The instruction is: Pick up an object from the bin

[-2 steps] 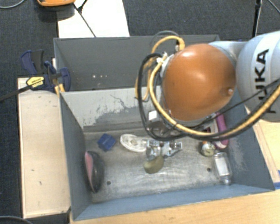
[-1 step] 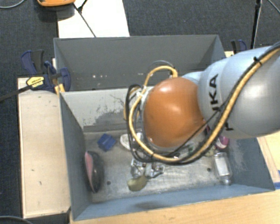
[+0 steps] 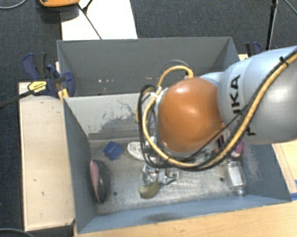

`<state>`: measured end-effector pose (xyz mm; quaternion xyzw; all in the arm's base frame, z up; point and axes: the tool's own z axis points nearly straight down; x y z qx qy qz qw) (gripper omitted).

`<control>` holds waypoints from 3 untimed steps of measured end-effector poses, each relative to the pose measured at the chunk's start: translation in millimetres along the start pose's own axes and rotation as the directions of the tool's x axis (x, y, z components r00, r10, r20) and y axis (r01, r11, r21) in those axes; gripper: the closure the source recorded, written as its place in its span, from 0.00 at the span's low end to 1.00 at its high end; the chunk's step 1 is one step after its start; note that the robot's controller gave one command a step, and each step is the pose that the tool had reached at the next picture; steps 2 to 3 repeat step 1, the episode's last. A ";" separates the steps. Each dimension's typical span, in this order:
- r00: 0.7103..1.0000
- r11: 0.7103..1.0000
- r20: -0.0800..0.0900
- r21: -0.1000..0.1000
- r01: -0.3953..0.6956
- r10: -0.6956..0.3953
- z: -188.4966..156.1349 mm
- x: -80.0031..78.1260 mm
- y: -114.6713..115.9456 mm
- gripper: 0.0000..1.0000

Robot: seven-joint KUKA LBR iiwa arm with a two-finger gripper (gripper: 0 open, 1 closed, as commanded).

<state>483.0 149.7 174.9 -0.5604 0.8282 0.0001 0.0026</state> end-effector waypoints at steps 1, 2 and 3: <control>1.000 1.000 0.003 0.004 -0.013 0.013 -56.6 -8.0 0.0 1.00; 1.000 1.000 0.003 0.004 -0.013 0.013 -56.6 -8.0 0.0 1.00; 1.000 1.000 0.003 0.004 -0.013 0.013 -56.6 -8.0 0.0 1.00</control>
Offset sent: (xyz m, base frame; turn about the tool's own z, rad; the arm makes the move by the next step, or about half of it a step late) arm 0.0010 0.0060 0.0529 0.0078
